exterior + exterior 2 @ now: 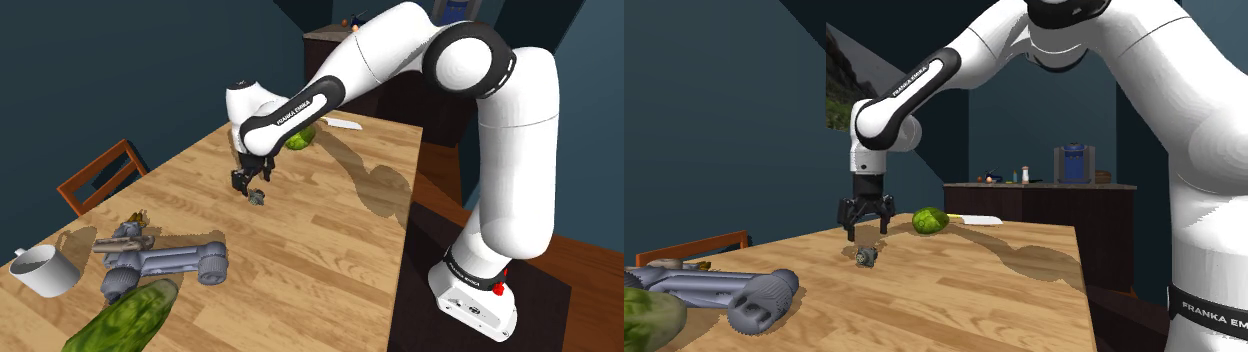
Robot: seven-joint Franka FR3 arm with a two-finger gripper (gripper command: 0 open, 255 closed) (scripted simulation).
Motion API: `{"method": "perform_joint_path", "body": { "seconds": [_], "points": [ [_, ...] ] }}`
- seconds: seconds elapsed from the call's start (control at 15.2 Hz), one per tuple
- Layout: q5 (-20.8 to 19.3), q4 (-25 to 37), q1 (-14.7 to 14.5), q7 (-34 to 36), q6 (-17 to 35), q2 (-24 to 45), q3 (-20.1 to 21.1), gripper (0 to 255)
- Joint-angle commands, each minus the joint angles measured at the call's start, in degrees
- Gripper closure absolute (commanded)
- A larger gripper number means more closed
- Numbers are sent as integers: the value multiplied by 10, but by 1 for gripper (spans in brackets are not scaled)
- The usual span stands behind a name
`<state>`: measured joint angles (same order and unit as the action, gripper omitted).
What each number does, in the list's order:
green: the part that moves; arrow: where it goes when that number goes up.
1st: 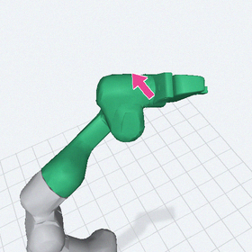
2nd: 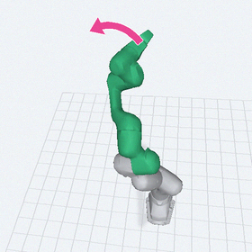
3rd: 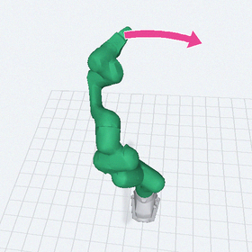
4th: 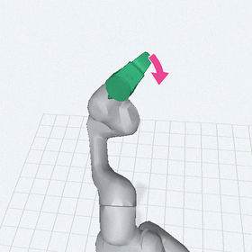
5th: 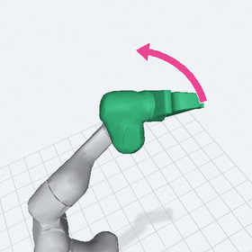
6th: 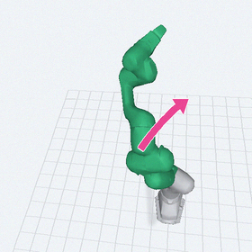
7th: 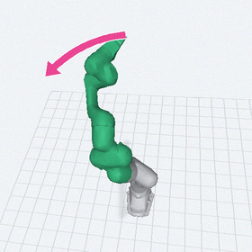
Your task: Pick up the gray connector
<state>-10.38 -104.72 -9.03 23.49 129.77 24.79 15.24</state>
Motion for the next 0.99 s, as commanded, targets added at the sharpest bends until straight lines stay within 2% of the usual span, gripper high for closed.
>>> {"method": "perform_joint_path", "body": {
  "seconds": [0.0, 0.53, 0.59, 0.92],
  "points": [
    [-10, 21, -7, 7, 4, 23, -4, 0],
    [-21, 13, -11, 15, 41, 53, -11, 0],
    [-21, 12, -11, 15, 41, 53, -11, 255],
    [-21, 12, -11, 15, 41, 53, -11, 255]
  ]
}}
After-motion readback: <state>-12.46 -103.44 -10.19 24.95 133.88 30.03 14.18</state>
